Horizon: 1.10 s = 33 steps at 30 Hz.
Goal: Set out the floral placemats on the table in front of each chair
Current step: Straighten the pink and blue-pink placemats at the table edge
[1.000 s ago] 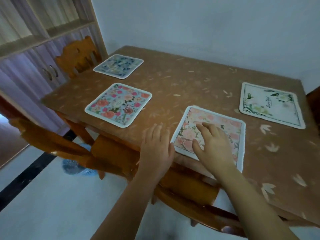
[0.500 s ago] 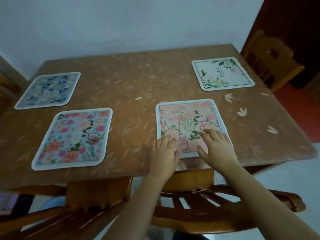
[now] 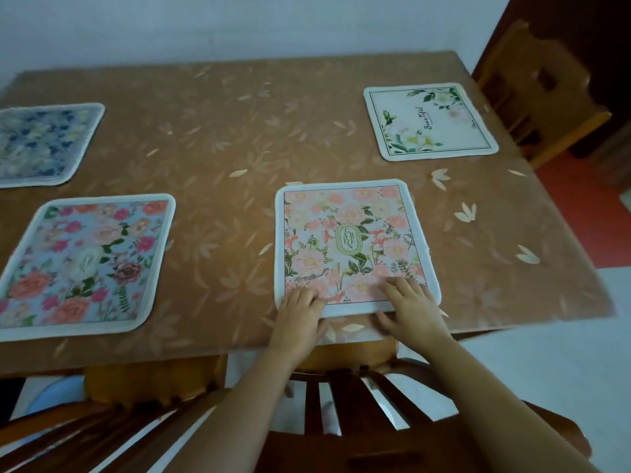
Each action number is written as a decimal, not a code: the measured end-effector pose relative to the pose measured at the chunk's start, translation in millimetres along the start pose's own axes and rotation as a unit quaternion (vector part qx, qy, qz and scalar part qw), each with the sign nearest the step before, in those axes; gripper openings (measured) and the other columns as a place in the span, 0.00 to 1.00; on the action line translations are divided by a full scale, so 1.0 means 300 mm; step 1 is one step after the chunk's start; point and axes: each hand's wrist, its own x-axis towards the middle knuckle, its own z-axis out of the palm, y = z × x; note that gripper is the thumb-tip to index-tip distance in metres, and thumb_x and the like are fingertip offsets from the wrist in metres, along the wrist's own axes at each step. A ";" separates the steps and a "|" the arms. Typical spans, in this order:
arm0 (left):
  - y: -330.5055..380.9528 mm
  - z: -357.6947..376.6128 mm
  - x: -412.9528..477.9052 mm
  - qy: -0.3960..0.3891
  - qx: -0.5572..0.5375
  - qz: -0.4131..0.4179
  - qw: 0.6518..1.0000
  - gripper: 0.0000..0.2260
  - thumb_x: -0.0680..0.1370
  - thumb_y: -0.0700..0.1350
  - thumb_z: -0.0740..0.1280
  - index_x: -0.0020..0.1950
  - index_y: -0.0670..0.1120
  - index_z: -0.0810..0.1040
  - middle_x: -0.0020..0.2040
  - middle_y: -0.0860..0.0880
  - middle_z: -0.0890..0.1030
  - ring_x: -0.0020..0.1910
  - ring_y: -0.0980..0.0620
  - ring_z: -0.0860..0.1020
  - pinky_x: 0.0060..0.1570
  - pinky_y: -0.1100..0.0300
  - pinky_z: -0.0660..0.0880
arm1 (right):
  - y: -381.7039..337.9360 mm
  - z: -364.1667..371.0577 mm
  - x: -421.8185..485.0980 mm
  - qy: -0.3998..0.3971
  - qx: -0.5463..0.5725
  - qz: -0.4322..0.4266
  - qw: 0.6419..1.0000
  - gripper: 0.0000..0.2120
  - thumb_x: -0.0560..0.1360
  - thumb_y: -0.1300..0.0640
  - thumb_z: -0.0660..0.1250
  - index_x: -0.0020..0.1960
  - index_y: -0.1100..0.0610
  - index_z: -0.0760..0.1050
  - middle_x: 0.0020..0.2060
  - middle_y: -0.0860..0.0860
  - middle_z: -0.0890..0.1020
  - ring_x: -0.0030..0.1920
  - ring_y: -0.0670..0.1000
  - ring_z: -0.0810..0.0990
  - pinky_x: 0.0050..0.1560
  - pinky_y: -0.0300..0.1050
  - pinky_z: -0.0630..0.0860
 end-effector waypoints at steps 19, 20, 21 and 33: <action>0.003 0.025 0.016 0.038 -0.056 0.018 0.998 0.04 0.66 0.33 0.69 0.36 0.39 0.76 0.37 0.43 0.78 0.38 0.44 0.76 0.39 0.51 0.74 | 0.074 0.050 -0.003 0.024 0.101 -0.017 0.994 0.13 0.71 0.58 0.68 0.56 0.54 0.77 0.61 0.54 0.75 0.64 0.57 0.69 0.59 0.56 0.72; 0.001 0.027 0.018 0.033 -0.056 0.016 0.998 0.03 0.67 0.33 0.68 0.37 0.39 0.76 0.38 0.43 0.78 0.39 0.44 0.76 0.41 0.52 0.73 | 0.075 0.052 -0.002 0.027 0.099 -0.020 0.995 0.13 0.71 0.58 0.69 0.55 0.54 0.77 0.60 0.54 0.76 0.64 0.57 0.70 0.58 0.57 0.73; -0.002 0.028 0.019 0.027 -0.054 0.016 0.998 0.01 0.69 0.34 0.66 0.38 0.39 0.76 0.40 0.43 0.78 0.41 0.44 0.75 0.43 0.52 0.72 | 0.076 0.054 -0.002 0.032 0.097 -0.022 0.994 0.13 0.71 0.58 0.69 0.55 0.54 0.78 0.60 0.55 0.76 0.63 0.58 0.70 0.57 0.57 0.73; -0.001 0.028 0.023 0.020 -0.069 -0.003 0.997 0.02 0.73 0.37 0.63 0.43 0.40 0.75 0.45 0.44 0.77 0.46 0.47 0.73 0.47 0.57 0.68 | 0.079 0.064 0.003 0.057 0.099 -0.038 0.993 0.12 0.68 0.60 0.72 0.52 0.54 0.79 0.57 0.56 0.79 0.60 0.60 0.73 0.54 0.60 0.76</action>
